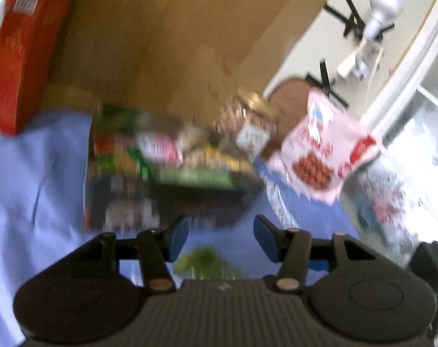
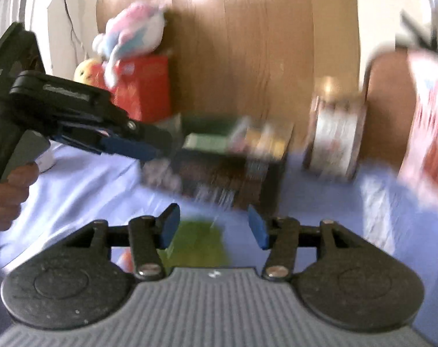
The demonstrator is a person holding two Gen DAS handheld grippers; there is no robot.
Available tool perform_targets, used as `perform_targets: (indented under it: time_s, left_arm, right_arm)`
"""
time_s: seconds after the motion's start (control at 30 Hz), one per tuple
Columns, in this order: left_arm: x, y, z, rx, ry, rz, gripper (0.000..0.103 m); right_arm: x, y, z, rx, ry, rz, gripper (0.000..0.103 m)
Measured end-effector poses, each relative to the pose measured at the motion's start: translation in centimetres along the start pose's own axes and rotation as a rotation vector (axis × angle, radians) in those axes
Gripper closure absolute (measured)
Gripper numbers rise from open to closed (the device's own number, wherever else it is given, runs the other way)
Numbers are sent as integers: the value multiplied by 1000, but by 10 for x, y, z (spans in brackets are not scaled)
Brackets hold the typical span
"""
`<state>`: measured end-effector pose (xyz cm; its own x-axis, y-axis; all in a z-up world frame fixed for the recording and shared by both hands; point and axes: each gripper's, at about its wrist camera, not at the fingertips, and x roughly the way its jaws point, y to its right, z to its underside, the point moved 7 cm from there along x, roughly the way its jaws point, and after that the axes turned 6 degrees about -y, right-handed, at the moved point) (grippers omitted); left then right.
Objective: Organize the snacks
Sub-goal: 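Carry the peanut packet into the tin box and release it, then grasp the green leafy packet with the left tool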
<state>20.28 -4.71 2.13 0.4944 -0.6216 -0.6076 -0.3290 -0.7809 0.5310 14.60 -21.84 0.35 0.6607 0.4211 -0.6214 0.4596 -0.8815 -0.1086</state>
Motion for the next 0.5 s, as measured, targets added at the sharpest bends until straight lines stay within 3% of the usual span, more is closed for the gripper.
perform_targets:
  time_s: [0.13, 0.3, 0.4, 0.43, 0.5]
  left_arm:
    - [18, -12, 18, -51, -71, -12, 52]
    - [49, -30, 21, -157, -148, 36, 50]
    - [58, -33, 21, -197, -153, 77, 55]
    - [59, -32, 24, -205, -162, 92, 64]
    - [65, -26, 30, -211, -187, 129, 70]
  right_arm:
    - [8, 13, 32, 191, -97, -85, 45]
    - [5, 26, 44, 459, -83, -249, 45]
    - [14, 32, 42, 555, -76, -314, 48]
    - [16, 34, 39, 575, -72, -318, 50]
    - [22, 34, 36, 599, -73, -326, 62]
